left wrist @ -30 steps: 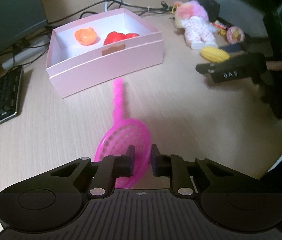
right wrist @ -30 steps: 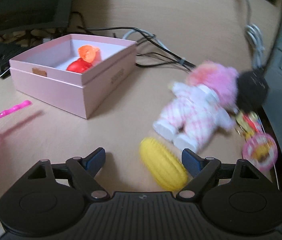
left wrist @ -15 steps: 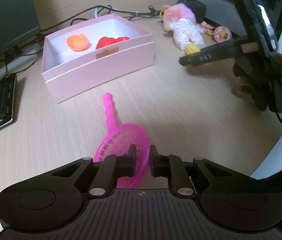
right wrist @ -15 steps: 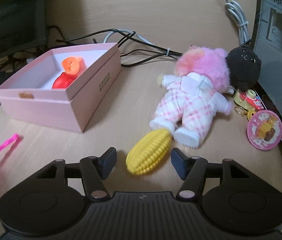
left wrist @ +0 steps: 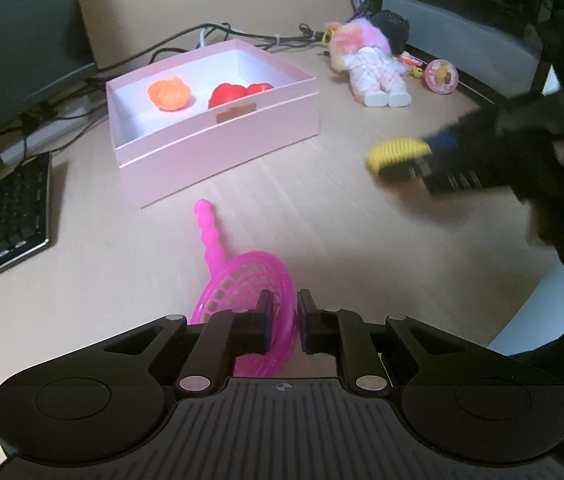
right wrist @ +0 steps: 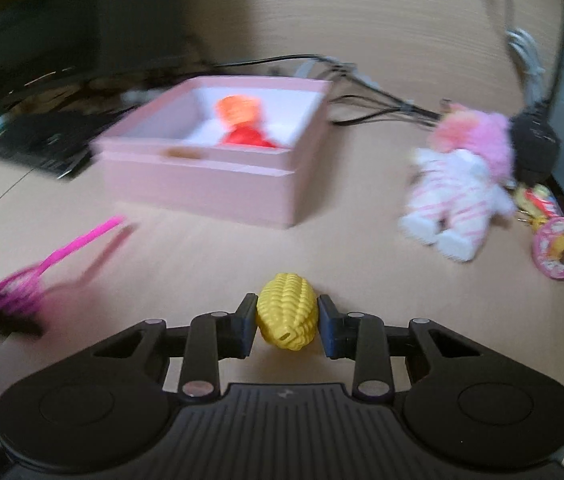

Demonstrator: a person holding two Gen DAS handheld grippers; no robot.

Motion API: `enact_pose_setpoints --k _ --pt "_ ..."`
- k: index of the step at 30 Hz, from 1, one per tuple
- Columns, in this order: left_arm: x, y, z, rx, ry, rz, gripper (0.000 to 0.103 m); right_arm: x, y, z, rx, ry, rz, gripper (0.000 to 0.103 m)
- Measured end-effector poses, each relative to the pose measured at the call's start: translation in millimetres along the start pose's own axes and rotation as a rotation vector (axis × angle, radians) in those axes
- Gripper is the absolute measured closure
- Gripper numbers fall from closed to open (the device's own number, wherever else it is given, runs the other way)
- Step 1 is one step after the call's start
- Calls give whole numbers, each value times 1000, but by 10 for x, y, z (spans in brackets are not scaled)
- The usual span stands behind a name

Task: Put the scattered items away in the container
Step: 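Carry the net and corn toy to the pink box and release them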

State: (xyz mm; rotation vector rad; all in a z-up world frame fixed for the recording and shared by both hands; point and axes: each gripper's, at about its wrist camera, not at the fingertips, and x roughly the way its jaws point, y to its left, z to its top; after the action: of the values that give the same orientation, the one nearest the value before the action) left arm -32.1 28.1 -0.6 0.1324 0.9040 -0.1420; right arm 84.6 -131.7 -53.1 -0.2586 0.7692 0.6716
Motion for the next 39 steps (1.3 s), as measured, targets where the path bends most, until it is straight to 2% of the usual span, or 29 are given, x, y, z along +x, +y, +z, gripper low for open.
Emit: enact_pose_setpoints --k 4,9,25,33,39 --pt "-62 41 -38 4 1 6 88 -80 302 -90 -41 27 60 72" --pt "-102 94 -82 3 -4 0 88 -98 543 -110 -63 33 84 72" --pt "-201 162 -2 15 -75 -48 88 -261 718 53 -125 -25 35 72" --pt "-331 237 319 -10 -186 -49 88 -313 541 214 -151 -23 50 72" --pt "-235 411 838 0 -290 4 88 -280 352 651 -146 -115 47 72"
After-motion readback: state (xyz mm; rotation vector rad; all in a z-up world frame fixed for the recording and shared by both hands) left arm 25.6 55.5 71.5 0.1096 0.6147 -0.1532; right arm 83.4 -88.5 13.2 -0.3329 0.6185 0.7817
